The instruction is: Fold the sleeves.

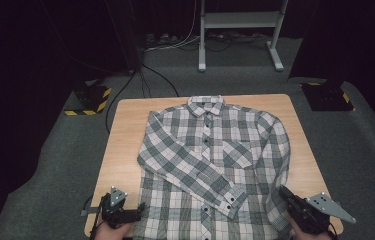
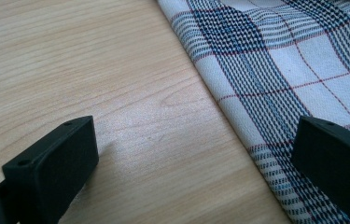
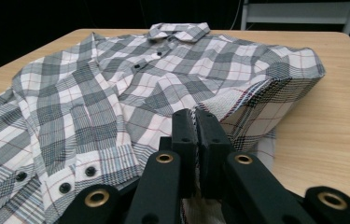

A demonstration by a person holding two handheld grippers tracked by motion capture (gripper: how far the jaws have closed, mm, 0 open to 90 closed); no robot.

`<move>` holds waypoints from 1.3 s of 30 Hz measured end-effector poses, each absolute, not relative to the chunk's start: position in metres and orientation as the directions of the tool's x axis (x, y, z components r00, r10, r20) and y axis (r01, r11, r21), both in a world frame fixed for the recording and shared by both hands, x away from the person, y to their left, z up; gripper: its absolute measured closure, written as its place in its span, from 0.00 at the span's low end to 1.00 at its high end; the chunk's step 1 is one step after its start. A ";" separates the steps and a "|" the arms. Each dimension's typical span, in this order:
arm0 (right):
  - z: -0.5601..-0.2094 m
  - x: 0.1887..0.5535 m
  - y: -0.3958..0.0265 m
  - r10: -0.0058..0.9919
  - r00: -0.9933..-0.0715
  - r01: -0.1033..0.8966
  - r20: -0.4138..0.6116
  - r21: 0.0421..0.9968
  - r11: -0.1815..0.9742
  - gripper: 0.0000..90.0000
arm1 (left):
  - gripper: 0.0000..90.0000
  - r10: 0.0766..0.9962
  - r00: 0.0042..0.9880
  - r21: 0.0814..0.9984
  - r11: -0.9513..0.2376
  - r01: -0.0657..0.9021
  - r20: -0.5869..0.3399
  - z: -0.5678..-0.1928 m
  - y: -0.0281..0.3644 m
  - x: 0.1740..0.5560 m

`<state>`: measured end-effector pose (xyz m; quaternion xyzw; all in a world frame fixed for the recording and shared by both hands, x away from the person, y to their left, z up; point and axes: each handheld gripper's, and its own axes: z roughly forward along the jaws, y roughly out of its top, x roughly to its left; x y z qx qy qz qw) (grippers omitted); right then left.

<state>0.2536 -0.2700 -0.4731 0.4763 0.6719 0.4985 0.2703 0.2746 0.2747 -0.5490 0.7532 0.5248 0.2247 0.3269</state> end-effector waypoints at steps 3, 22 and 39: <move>-0.472 0.255 -0.263 0.904 -0.413 0.368 0.109 0.928 0.056 0.97 | 0.01 0.937 0.348 0.728 -0.235 0.643 -0.005 -0.549 0.275 0.275; -0.478 0.269 -0.215 0.863 -0.494 0.356 0.106 0.930 0.089 0.96 | 0.01 0.936 0.353 0.729 -0.238 0.642 -0.006 -0.549 0.275 0.275; -0.479 0.283 -0.191 0.836 -0.538 0.356 0.114 0.929 0.103 0.96 | 0.01 0.936 0.353 0.729 -0.238 0.641 -0.006 -0.549 0.275 0.274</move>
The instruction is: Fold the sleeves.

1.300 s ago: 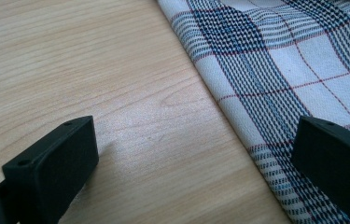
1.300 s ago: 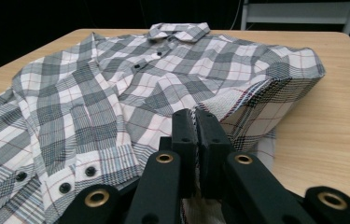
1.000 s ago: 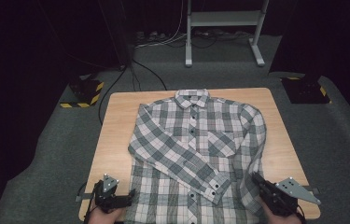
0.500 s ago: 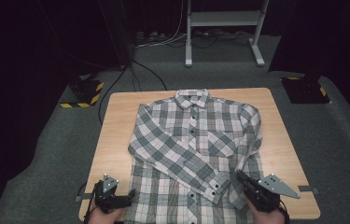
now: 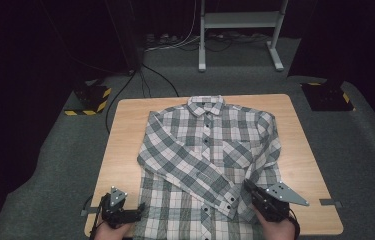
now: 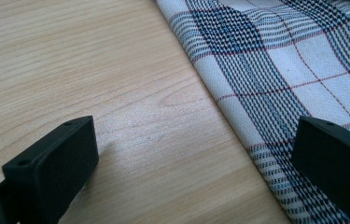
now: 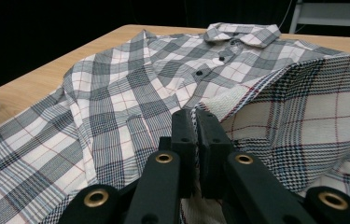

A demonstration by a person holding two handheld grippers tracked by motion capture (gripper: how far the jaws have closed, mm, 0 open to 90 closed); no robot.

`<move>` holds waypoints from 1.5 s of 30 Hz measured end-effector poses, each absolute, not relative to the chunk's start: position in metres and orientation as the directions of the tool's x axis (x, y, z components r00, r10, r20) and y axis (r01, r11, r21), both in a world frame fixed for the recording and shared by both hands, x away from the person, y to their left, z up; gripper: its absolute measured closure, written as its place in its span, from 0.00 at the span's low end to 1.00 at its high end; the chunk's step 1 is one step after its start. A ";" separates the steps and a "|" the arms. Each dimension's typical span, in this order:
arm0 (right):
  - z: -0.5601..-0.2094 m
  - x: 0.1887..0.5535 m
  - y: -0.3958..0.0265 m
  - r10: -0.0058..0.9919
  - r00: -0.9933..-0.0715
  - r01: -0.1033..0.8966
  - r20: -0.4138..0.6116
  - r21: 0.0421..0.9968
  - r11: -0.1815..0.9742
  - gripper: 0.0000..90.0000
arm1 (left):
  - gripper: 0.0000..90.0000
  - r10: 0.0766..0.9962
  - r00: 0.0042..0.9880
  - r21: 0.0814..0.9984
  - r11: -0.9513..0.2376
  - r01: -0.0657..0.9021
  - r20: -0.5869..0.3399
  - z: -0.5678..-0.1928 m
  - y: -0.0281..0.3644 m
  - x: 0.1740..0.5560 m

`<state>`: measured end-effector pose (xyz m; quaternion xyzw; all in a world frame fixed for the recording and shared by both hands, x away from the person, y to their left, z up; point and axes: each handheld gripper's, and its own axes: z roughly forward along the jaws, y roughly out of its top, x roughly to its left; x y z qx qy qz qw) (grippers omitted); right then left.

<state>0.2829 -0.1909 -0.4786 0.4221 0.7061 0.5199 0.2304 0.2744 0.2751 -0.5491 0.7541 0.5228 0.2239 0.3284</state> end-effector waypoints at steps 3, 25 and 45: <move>-0.478 0.286 -0.185 0.831 -0.545 0.357 0.112 0.928 0.109 0.96 | 0.01 0.936 0.352 0.730 -0.237 0.642 -0.006 -0.549 0.275 0.274; -0.484 0.307 -0.130 0.775 -0.626 0.365 0.083 0.910 0.198 0.96 | 0.01 0.933 0.360 0.731 -0.238 0.640 -0.012 -0.549 0.276 0.274; -0.502 0.306 -0.117 0.755 -0.650 0.400 0.085 0.883 0.244 0.95 | 0.01 0.932 0.363 0.730 -0.243 0.639 -0.008 -0.549 0.276 0.274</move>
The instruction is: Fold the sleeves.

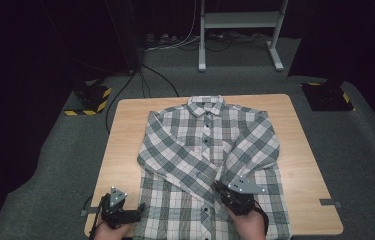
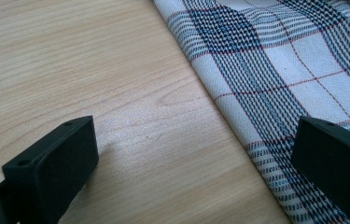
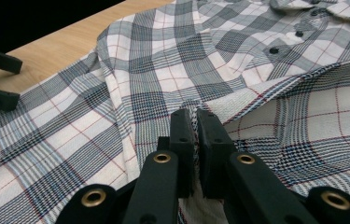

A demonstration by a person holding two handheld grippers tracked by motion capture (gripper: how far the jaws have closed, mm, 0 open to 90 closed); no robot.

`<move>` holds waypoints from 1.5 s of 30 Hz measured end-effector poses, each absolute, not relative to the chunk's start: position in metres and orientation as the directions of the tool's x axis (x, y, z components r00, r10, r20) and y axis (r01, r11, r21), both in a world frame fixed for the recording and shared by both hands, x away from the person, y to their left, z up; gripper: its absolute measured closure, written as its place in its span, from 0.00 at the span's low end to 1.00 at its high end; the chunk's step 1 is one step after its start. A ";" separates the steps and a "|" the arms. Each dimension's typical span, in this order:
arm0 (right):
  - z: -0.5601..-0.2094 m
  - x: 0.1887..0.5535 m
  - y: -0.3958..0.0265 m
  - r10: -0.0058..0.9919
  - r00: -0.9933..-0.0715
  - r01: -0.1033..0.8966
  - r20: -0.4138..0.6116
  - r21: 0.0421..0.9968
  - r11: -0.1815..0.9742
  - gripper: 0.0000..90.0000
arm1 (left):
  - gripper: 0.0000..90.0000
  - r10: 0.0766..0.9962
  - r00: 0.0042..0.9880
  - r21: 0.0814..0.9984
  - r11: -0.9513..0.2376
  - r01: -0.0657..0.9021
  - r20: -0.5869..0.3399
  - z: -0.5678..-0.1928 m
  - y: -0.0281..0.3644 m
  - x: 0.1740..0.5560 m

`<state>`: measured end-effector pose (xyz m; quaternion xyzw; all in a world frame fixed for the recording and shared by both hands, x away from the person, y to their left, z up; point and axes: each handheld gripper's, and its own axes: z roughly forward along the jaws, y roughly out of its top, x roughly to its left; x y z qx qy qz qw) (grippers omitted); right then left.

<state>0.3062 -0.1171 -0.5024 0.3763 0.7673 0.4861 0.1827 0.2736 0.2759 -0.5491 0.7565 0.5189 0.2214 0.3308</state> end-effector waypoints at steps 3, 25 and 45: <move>-0.505 0.306 -0.114 0.749 -0.656 0.406 0.086 0.878 0.255 0.95 | 0.01 0.931 0.364 0.730 -0.244 0.639 -0.008 -0.549 0.276 0.274; -0.498 0.303 -0.127 0.766 -0.633 0.408 0.112 0.889 0.207 0.56 | 0.01 0.932 0.364 0.730 -0.244 0.638 -0.006 -0.549 0.275 0.274; -0.507 0.282 -0.182 0.827 -0.533 0.461 0.179 0.881 0.107 0.49 | 0.01 0.931 0.364 0.730 -0.244 0.639 -0.007 -0.549 0.275 0.274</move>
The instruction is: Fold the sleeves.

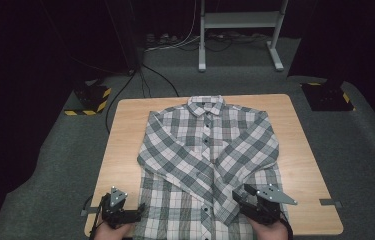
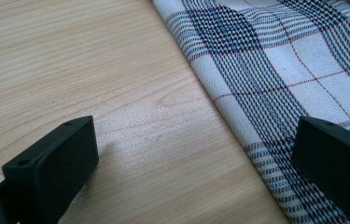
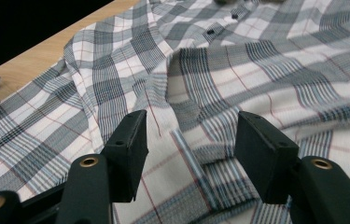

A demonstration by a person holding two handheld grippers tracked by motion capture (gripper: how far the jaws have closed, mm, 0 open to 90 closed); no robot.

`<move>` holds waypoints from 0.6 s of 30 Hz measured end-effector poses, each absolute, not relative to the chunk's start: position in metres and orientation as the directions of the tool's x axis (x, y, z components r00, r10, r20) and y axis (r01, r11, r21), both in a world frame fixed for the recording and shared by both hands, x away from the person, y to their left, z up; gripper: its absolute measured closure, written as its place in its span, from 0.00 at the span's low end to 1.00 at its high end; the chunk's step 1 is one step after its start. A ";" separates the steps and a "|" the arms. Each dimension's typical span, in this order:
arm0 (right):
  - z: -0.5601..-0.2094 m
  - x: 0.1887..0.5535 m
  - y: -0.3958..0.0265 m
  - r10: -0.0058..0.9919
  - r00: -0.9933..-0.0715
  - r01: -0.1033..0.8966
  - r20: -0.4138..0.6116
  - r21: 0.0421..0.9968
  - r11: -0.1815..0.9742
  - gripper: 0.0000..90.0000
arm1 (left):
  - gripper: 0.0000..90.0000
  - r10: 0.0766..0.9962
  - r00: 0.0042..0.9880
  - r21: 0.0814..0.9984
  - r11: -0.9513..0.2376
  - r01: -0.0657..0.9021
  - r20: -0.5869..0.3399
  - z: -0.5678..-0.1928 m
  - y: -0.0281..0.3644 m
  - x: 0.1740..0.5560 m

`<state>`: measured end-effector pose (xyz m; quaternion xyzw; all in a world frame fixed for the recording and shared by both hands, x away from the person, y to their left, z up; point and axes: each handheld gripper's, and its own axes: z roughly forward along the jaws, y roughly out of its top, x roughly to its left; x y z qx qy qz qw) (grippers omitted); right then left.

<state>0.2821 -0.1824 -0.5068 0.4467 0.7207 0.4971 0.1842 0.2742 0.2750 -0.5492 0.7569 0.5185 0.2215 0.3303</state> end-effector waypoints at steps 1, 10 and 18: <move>-0.509 0.281 -0.184 0.828 -0.529 0.467 0.187 0.878 0.100 0.48 | 0.01 0.931 0.364 0.730 -0.244 0.638 -0.007 -0.549 0.275 0.274; -0.527 0.279 -0.189 0.828 -0.516 0.509 0.220 0.856 0.089 0.49 | 0.01 0.932 0.363 0.730 -0.244 0.639 -0.007 -0.549 0.275 0.274; -0.533 0.277 -0.183 0.823 -0.526 0.515 0.215 0.850 0.107 0.63 | 0.01 0.931 0.364 0.729 -0.245 0.639 -0.006 -0.549 0.275 0.274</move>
